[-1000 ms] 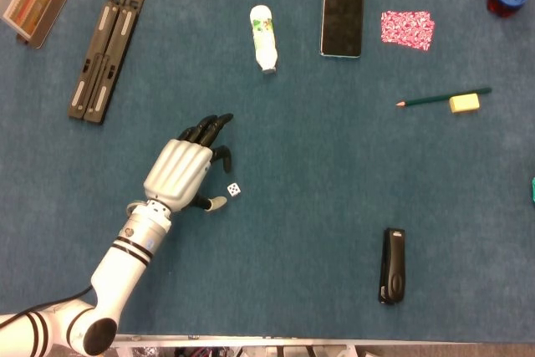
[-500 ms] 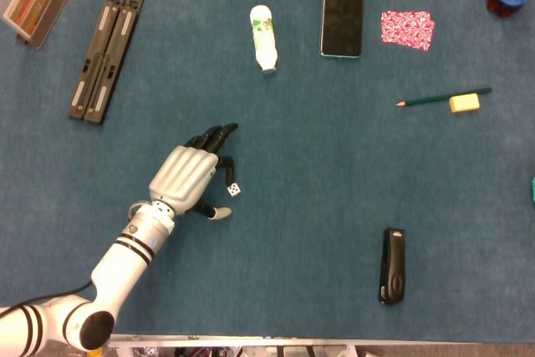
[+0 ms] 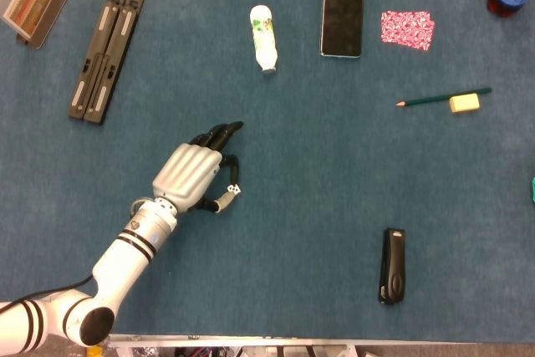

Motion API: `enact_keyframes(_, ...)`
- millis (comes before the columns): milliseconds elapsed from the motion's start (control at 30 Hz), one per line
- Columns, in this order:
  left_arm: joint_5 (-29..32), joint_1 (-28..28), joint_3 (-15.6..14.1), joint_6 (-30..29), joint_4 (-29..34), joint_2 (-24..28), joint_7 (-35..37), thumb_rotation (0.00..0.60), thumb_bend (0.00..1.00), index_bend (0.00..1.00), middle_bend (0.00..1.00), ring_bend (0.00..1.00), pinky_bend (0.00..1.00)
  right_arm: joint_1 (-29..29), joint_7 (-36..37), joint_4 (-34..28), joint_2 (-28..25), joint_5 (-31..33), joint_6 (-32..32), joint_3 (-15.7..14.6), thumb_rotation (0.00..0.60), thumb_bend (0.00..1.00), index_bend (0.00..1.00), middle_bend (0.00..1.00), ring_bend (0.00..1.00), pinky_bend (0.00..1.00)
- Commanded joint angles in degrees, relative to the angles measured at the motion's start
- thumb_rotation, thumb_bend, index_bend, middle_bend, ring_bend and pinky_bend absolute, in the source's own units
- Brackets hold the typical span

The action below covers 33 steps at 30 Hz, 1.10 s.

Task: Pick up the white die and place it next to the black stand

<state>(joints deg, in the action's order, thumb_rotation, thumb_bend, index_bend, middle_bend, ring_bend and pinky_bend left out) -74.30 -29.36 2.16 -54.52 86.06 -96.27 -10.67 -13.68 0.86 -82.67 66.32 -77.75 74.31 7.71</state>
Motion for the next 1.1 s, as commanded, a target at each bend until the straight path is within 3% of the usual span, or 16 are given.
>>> enact_keyframes(33,0.06,-0.09,-0.11,0.06,0.11,0.05,-0.03,0.6,0.31,0.53,0.01,0.01,0.17,0.0,0.04,-0.01,0.0,-0.01,0.0,0.01,0.6,0.03,0.54,0.41,0.36,0.44)
enact_keyframes(433,0.6,-0.44,-0.48,0.25,0.41,0.01,0.17,0.576,0.31,0.52,0.01,0.01,0.17,0.3,0.24,0.21,0.08,0.17,0.08,-0.05,0.6,0.03,0.54,0.41,0.36,0.44)
enact_keyframes(700,0.87,-0.96,-0.7,1.16,1.37,1.03,0.77,0.51,0.31,0.5,0.0,0.01,0.17,0.46,0.59,0.59,0.27,0.25,0.03,-0.11,0.6,0.03,0.54,0.41,0.36,0.44)
enact_keyframes(1100,1.4,-1.52,-0.82,1.65,-0.19,0.08,0.69,0.501,0.31,0.46,0.0,0.0,0.17,0.69,0.79,0.82,0.3,0.34,0.03,-0.15,0.6,0.03,0.54,0.41,0.36,0.44)
